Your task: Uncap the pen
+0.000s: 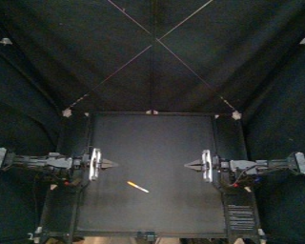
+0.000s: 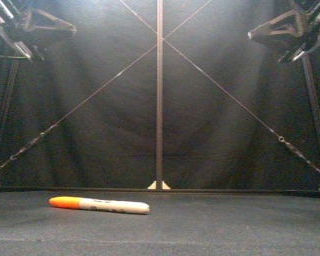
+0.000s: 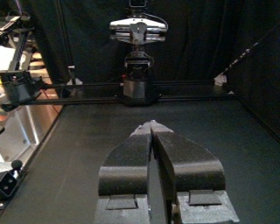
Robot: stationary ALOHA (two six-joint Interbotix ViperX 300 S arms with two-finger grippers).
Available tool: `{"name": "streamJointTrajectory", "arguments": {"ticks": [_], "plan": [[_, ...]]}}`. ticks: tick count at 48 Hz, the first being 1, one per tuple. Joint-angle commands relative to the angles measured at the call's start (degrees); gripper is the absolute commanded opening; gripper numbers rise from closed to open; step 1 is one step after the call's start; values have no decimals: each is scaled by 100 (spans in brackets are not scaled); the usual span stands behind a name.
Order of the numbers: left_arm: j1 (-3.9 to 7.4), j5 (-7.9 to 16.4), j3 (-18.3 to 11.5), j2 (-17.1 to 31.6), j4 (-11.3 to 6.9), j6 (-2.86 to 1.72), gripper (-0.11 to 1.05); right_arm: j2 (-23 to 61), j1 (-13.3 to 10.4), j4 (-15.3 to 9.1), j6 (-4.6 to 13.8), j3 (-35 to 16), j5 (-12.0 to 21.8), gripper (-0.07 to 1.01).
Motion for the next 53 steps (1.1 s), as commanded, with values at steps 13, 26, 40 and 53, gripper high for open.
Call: {"name": "streamJointTrajectory", "arguments": {"ticks": [13,26,40,53], "plan": [[18,88,88,53,26,35,0,1213,439,264,308,-501,-44,2],[9,88,176,316,26,35,6,3243,1011,932,369,-1345,-62,2],[97,26,176,879,26,44,22,5036,1055,1591,360,-2250,-26,2],[141,44,229,879,9,44,30,5968,1037,1538,343,-3023,492,33]]}}
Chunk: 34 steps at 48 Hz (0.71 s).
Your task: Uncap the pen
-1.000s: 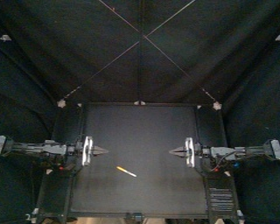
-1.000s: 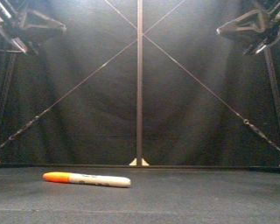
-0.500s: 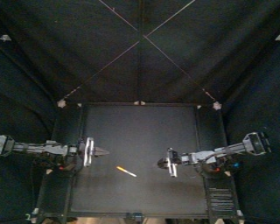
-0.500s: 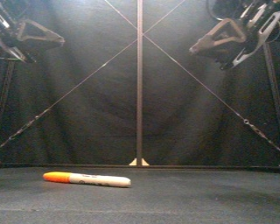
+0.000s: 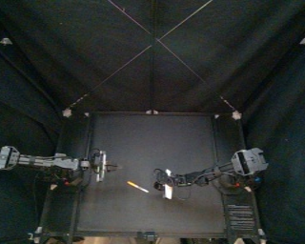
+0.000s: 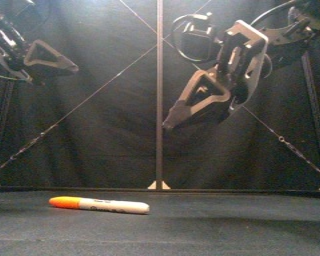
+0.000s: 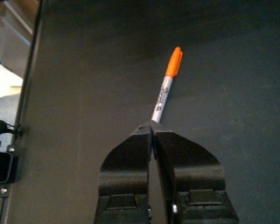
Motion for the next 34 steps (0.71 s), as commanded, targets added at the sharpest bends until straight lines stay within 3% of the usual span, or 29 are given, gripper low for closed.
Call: {"name": "streamJointTrajectory", "arguments": {"ticks": [1,9,13,24,34], "plan": [[18,-35,-70,18,0,0,31,158,-18,-53,-9,-422,272,37],[18,-26,-9,18,0,0,31,527,-53,-149,-26,-773,571,73],[26,-26,18,18,0,0,31,668,-123,-237,0,-870,668,83],[18,-9,53,18,0,0,31,976,-360,-352,-9,-1187,826,85],[26,-9,79,26,0,0,31,1195,-527,-387,9,-1529,1248,85]]}}
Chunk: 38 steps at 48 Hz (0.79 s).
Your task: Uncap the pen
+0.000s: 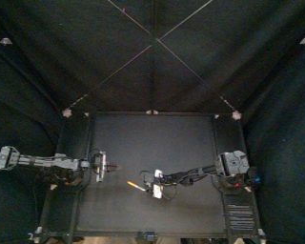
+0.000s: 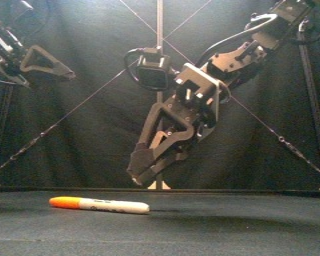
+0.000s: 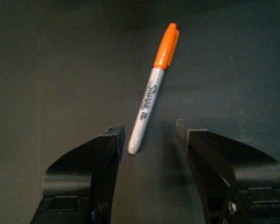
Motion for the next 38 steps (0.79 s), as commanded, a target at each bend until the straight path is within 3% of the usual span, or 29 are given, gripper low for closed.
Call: {"name": "streamJointTrajectory", "arguments": {"ticks": [1,24,31,38], "plan": [[18,-9,-53,9,0,0,31,-44,-62,-9,9,-290,149,85],[18,-9,0,9,0,-18,31,492,-18,-158,18,-932,896,83],[18,-9,0,9,0,-18,31,598,-18,-167,26,-958,932,75],[9,-9,0,9,0,-18,31,624,-9,-167,18,-967,967,60]]}}
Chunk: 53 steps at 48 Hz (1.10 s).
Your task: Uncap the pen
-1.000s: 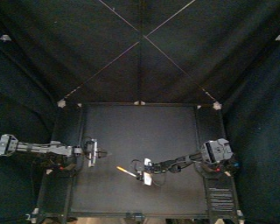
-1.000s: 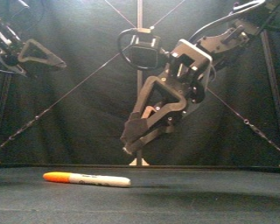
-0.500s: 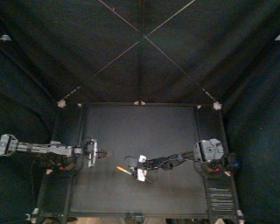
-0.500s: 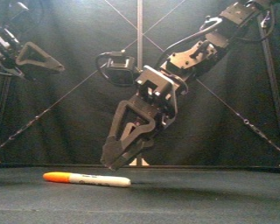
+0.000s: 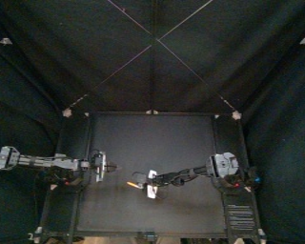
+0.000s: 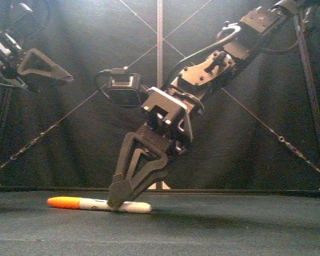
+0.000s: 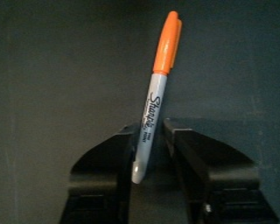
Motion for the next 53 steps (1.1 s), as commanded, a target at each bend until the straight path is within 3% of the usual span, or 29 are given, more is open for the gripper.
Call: {"name": "streamJointTrajectory", "arguments": {"ticks": [1,7,14,21,25,29,33,35,47,53], "plan": [[18,-26,-70,26,0,-9,31,-105,26,0,9,-79,35,59],[18,-18,-70,26,0,-18,31,-114,26,0,9,-79,141,51],[18,-26,-79,18,-9,-18,31,-220,9,-62,-9,-62,220,49],[18,-26,-149,18,-44,-44,32,-650,-18,-483,9,-9,281,49],[9,-26,-220,18,-229,-62,35,-967,-18,-659,9,35,308,49],[18,-26,-325,26,-527,-62,41,-1292,-105,-791,0,88,308,49],[18,-26,-422,18,-817,-18,52,-1547,-202,-923,0,123,308,49],[18,-26,-457,26,-905,-18,58,-1661,-255,-1002,0,141,299,49],[-9,-26,-563,26,-976,-44,88,-2065,-545,-1406,0,281,176,49],[-18,-26,-563,70,-976,-44,93,-2180,-650,-1512,-9,290,18,49]]}}
